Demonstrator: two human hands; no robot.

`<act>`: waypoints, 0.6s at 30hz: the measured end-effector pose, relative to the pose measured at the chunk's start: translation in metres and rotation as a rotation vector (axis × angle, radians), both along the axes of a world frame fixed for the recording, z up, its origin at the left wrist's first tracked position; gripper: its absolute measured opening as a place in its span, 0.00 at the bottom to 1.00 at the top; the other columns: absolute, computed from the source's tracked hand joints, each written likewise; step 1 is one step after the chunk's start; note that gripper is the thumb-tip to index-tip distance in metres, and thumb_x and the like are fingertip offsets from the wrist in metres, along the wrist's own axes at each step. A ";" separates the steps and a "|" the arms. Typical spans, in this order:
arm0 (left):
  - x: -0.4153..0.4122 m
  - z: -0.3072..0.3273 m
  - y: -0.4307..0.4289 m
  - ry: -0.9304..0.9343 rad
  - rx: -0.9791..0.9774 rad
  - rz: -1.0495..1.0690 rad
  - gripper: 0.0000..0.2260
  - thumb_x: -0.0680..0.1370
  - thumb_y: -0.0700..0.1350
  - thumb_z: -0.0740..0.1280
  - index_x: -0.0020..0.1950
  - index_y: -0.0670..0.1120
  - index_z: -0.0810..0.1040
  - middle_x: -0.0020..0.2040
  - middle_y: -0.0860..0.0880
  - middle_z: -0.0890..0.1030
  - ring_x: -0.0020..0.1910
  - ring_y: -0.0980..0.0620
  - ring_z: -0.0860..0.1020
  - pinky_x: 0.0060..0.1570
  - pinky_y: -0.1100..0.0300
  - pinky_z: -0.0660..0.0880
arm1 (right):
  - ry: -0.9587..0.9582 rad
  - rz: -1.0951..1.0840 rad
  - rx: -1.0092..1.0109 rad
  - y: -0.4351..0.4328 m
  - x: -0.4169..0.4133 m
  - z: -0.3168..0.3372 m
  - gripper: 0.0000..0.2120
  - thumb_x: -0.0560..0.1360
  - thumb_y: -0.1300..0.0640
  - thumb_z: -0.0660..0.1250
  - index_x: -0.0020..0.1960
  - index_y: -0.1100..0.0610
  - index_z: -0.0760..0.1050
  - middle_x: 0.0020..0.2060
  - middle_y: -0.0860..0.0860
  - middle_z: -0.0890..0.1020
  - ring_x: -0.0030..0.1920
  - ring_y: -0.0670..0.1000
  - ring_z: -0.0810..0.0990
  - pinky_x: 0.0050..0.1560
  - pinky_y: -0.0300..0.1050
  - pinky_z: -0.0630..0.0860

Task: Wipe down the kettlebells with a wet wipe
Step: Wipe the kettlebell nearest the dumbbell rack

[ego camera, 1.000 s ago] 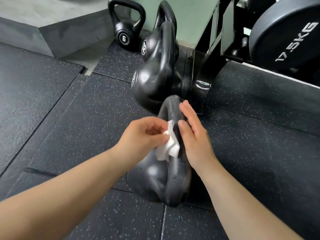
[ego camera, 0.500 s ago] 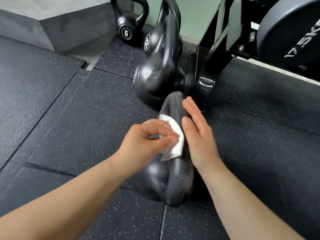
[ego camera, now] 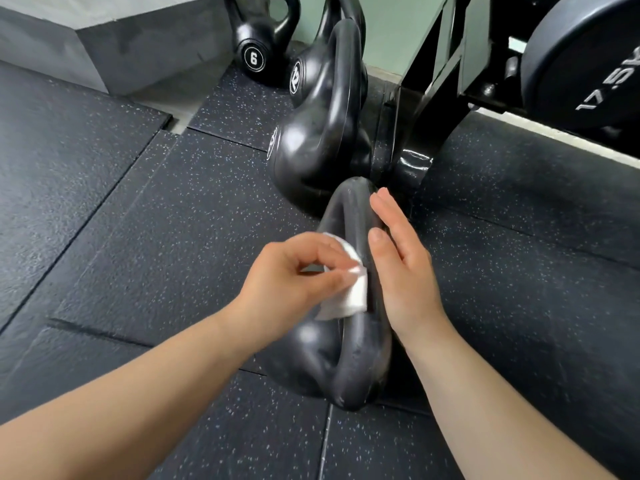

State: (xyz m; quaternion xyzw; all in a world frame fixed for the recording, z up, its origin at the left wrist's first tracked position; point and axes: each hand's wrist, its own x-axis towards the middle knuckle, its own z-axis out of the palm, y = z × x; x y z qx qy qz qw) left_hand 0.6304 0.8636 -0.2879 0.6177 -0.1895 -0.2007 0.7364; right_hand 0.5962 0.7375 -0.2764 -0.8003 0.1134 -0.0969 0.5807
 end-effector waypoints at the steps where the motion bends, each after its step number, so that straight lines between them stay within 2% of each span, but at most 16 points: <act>1: -0.004 0.000 0.004 -0.046 0.026 -0.023 0.04 0.63 0.40 0.73 0.31 0.48 0.80 0.34 0.59 0.80 0.36 0.63 0.77 0.38 0.72 0.72 | -0.001 -0.001 -0.001 0.000 0.000 0.000 0.18 0.77 0.63 0.55 0.59 0.42 0.61 0.64 0.39 0.62 0.62 0.30 0.59 0.57 0.16 0.56; 3: -0.007 0.001 0.006 -0.139 0.086 -0.022 0.04 0.63 0.42 0.72 0.31 0.50 0.80 0.36 0.61 0.80 0.37 0.64 0.77 0.40 0.73 0.71 | 0.001 -0.006 -0.001 0.001 0.001 0.000 0.18 0.77 0.63 0.55 0.60 0.43 0.60 0.64 0.39 0.62 0.62 0.31 0.59 0.57 0.16 0.56; 5: -0.003 0.003 -0.001 -0.164 0.095 0.045 0.05 0.65 0.41 0.71 0.31 0.49 0.79 0.35 0.60 0.80 0.33 0.63 0.77 0.36 0.73 0.71 | 0.003 -0.009 0.007 0.001 0.001 0.001 0.18 0.77 0.63 0.55 0.61 0.44 0.61 0.64 0.40 0.62 0.62 0.31 0.59 0.57 0.16 0.56; 8: 0.012 0.008 -0.021 -0.012 0.037 0.240 0.12 0.70 0.34 0.69 0.31 0.48 0.76 0.27 0.55 0.76 0.24 0.63 0.73 0.26 0.74 0.69 | 0.012 -0.012 0.009 0.001 0.000 0.000 0.18 0.77 0.63 0.55 0.61 0.44 0.60 0.64 0.39 0.62 0.62 0.30 0.59 0.56 0.15 0.56; 10: 0.020 0.009 -0.029 0.053 0.036 0.278 0.12 0.71 0.33 0.67 0.32 0.48 0.76 0.31 0.50 0.75 0.24 0.62 0.72 0.26 0.74 0.69 | 0.013 -0.018 -0.006 0.001 -0.001 0.000 0.18 0.77 0.62 0.55 0.60 0.43 0.61 0.64 0.38 0.62 0.61 0.30 0.59 0.57 0.16 0.56; 12: 0.023 0.004 -0.027 0.117 0.005 0.205 0.09 0.71 0.34 0.68 0.33 0.47 0.77 0.32 0.45 0.75 0.25 0.58 0.72 0.27 0.71 0.70 | 0.013 -0.021 -0.015 0.001 -0.001 0.000 0.18 0.77 0.62 0.55 0.60 0.42 0.61 0.64 0.38 0.62 0.61 0.30 0.59 0.57 0.16 0.56; 14: 0.016 -0.006 -0.016 0.190 -0.038 0.075 0.06 0.69 0.35 0.69 0.34 0.45 0.77 0.31 0.44 0.76 0.29 0.54 0.74 0.33 0.68 0.73 | 0.009 -0.017 -0.022 0.002 -0.001 0.001 0.18 0.77 0.62 0.55 0.58 0.40 0.62 0.64 0.38 0.63 0.62 0.30 0.60 0.58 0.17 0.56; 16: 0.006 -0.016 -0.008 0.382 -0.141 -0.046 0.00 0.66 0.38 0.67 0.36 0.42 0.77 0.32 0.46 0.79 0.32 0.53 0.77 0.38 0.63 0.77 | 0.010 -0.017 -0.010 0.003 -0.001 0.001 0.19 0.77 0.62 0.55 0.54 0.36 0.63 0.64 0.38 0.63 0.64 0.32 0.60 0.59 0.19 0.57; 18: 0.007 -0.026 -0.004 0.562 -0.227 -0.125 0.06 0.67 0.40 0.65 0.40 0.39 0.77 0.35 0.46 0.81 0.35 0.51 0.79 0.39 0.61 0.78 | 0.020 -0.014 0.000 0.004 -0.001 0.002 0.19 0.77 0.61 0.55 0.51 0.34 0.63 0.64 0.38 0.64 0.64 0.33 0.61 0.60 0.19 0.58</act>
